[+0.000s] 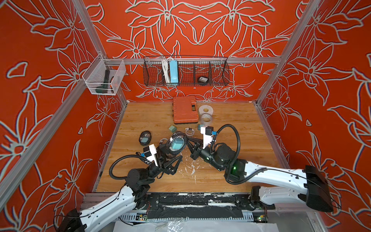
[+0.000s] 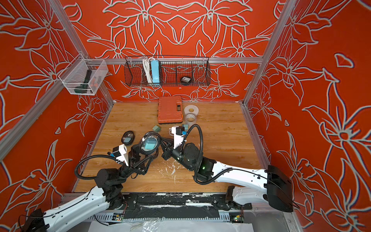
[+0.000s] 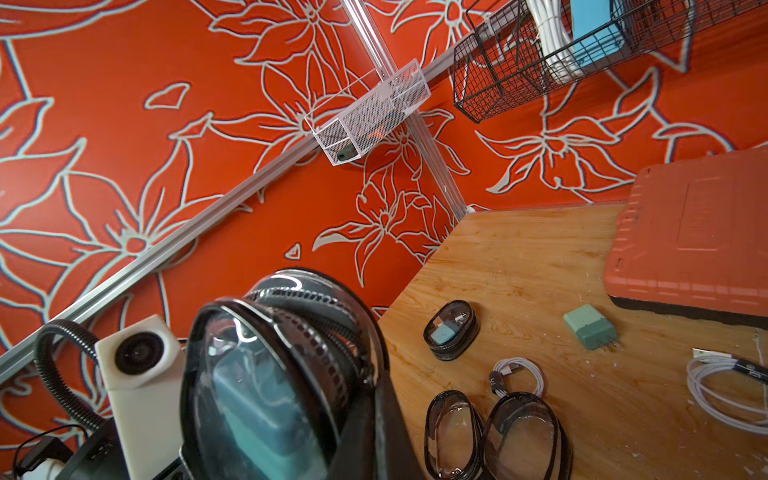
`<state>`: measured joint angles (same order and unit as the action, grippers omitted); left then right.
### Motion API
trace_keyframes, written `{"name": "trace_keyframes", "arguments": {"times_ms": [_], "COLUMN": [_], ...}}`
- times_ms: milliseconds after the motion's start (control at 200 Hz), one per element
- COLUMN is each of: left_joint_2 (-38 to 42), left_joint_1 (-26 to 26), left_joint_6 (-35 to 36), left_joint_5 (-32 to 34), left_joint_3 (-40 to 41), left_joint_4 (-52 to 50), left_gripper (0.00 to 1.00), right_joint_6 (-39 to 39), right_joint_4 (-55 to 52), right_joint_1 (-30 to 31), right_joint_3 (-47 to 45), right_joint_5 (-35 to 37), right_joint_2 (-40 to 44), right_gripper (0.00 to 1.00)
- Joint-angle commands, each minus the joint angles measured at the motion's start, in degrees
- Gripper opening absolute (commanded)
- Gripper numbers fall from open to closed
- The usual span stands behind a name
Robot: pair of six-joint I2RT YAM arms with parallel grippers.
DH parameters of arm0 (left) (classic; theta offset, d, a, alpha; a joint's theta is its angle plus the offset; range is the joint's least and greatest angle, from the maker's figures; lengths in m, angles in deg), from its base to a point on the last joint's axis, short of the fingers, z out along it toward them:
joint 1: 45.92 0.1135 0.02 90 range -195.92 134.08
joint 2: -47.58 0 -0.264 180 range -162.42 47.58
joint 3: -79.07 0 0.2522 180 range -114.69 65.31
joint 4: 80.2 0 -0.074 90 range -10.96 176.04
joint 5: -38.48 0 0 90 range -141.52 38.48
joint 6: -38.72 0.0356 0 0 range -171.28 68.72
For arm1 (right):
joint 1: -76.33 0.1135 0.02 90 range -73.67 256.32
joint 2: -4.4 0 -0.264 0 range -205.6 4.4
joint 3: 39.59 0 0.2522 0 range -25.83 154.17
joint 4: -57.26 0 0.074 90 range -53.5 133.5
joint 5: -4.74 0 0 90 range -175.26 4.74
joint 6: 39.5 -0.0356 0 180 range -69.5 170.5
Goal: Pack away charging kits
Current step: Zip the zipper on the storage bag.
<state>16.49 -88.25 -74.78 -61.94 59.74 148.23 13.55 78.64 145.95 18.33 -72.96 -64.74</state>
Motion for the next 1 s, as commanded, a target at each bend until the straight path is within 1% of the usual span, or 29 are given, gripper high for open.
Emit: {"name": "trace_keyframes", "arguments": {"times_ms": [0, 95, 140, 305, 495, 606, 636, 751, 841, 931, 991], "left_joint_2": [2.49, 4.81, 5.79, 7.10, 5.04, 3.01, 2.58, 2.41, 2.79, 2.76, 2.16], "left_joint_1": [0.31, 0.36, 0.31, 0.31, 0.31, 0.31, 0.30, 0.31, 0.31, 0.32, 0.31], "left_joint_6": [0.29, 0.91, 0.99, 1.76, 2.20, 1.92, 1.96, 1.44, 0.66, 0.76, 1.07], "left_joint_5": [2.24, 3.56, 4.22, 3.70, 0.61, -0.99, -1.30, -0.74, 0.84, 0.86, -0.81], "left_joint_3": [0.22, -0.06, 0.07, -0.72, -2.74, -4.08, -4.18, -4.32, -4.54, -5.95, -7.24], "left_joint_4": [1.15, -1.16, -1.80, -3.63, -4.81, -5.57, -5.47, -5.97, -6.97, -9.43, -10.81], "left_gripper": [0.90, 0.86, 0.83, 0.73, 0.70, 0.67, 0.64, 0.42, 0.21, 0.07, 0.02], "right_joint_6": [-1.19, -1.18, -1.19, -1.33, -1.02, -1.21, -1.33, -1.76, -1.16, 0.44, 2.31], "right_joint_4": [5.67, 5.79, 6.60, 8.43, 6.79, 8.21, 8.58, 8.47, 7.46, 4.68, 3.48], "right_joint_1": [1.61, 2.10, 2.17, 2.33, 2.69, 3.02, 3.11, 3.17, 3.23, 3.17, 3.13], "right_joint_3": [-0.03, -0.28, -0.54, -0.43, 1.44, 0.78, 0.51, -0.45, -0.35, 0.31, 0.05], "right_joint_5": [2.87, 3.74, 3.82, 2.49, 1.96, 1.66, 1.76, 3.08, 3.95, 4.56, 5.28], "right_joint_2": [0.79, 0.18, -0.37, -1.74, -2.16, -2.16, -2.14, -1.50, -0.84, -0.17, 0.52], "right_gripper": [0.00, 0.00, 0.00, 0.00, 0.00, 0.00, 0.00, 0.00, 0.00, 0.00, 0.00]}}
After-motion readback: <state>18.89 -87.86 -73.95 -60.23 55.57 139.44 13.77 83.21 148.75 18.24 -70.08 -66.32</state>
